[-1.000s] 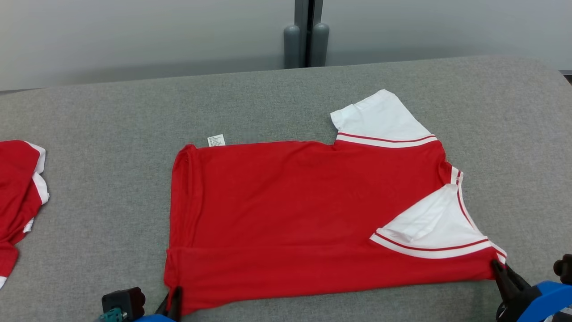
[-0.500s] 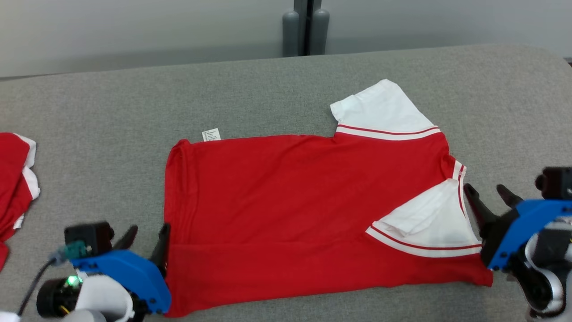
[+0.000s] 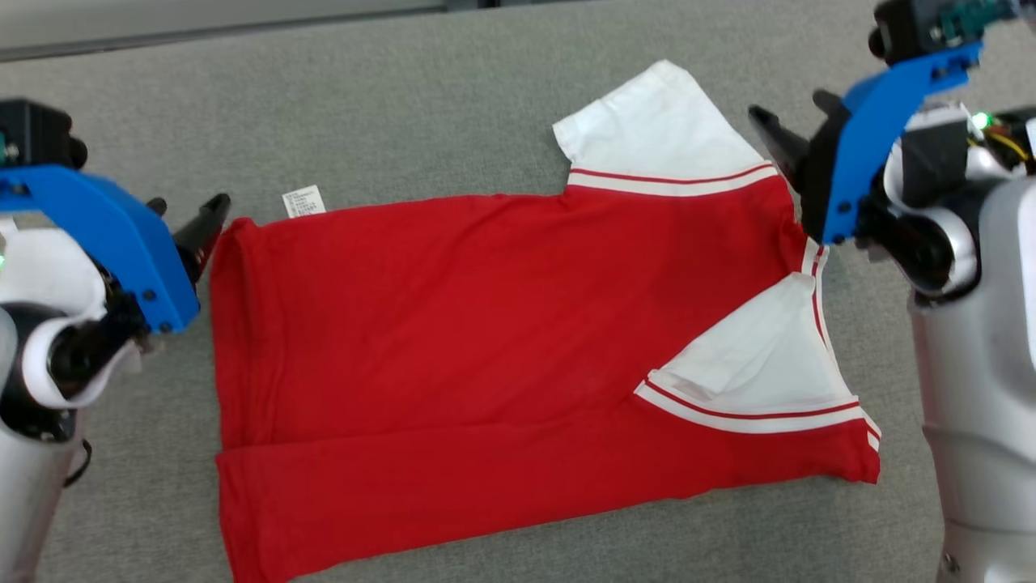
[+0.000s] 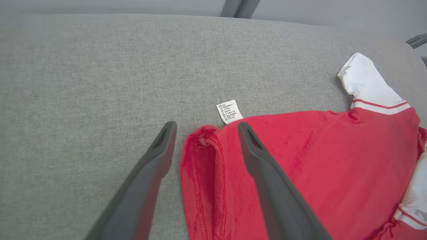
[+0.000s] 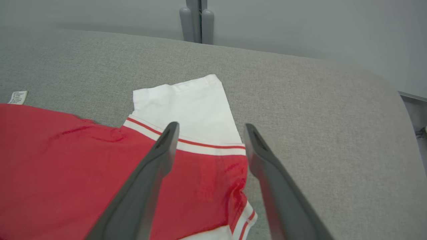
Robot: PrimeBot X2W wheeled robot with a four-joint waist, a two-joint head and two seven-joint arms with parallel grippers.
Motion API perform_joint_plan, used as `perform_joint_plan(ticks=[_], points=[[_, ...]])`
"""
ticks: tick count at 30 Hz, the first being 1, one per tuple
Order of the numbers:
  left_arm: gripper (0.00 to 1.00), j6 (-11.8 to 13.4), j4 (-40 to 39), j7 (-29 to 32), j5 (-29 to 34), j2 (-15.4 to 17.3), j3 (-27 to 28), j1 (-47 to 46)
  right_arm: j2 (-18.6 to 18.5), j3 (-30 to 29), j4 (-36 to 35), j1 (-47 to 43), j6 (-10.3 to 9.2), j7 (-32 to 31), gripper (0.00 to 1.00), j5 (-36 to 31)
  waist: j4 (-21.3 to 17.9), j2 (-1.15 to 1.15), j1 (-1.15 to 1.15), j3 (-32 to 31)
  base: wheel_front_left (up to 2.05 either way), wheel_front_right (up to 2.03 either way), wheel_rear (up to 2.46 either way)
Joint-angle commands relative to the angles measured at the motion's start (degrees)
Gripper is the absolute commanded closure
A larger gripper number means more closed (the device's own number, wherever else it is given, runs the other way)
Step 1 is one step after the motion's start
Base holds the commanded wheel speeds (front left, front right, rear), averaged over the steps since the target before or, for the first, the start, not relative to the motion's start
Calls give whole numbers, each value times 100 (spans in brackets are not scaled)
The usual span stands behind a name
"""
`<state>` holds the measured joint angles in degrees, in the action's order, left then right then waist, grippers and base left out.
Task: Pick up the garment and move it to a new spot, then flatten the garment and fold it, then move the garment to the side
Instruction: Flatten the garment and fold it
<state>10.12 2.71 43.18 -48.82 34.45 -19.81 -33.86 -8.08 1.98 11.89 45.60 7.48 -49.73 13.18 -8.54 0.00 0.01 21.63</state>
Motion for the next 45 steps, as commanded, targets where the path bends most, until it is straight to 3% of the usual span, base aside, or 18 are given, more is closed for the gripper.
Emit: perform_joint_plan(ticks=[1,9,19,20,21,22,29,38,45], points=[[0,19,63,137,-67,9,-18,-154,-1,54,125,190,3,62,0,-15,-15,0,-1,79,0,0,0],[0,232,147,1055,-154,127,-233,-554,47,345,992,972,3,460,0,-40,-149,0,-1,386,0,0,0],[3,377,310,1056,92,211,-354,-625,36,389,1659,1368,3,768,0,-52,-170,0,-1,683,0,0,0],[51,382,333,1039,127,230,-366,-645,38,394,1719,1412,3,799,0,-68,-165,0,-1,722,0,0,0],[59,370,353,1023,151,255,-384,-655,45,396,1797,1450,3,797,0,-87,-161,0,-1,761,0,0,0],[100,358,372,1000,164,259,-379,-660,49,398,1857,1492,3,803,0,-108,-153,0,-1,797,0,0,0],[100,197,278,580,190,32,-349,-772,-49,281,2299,1923,3,1014,0,-310,116,0,-1,1097,0,0,0],[100,-182,80,-72,71,-598,-546,-735,-366,-209,2982,2303,3,1254,0,-919,836,0,-1,1382,0,0,0],[100,-443,284,-601,16,-1026,-642,-645,-606,-202,3550,2315,3,1184,1,-1138,1192,0,-1,1567,0,0,0]])
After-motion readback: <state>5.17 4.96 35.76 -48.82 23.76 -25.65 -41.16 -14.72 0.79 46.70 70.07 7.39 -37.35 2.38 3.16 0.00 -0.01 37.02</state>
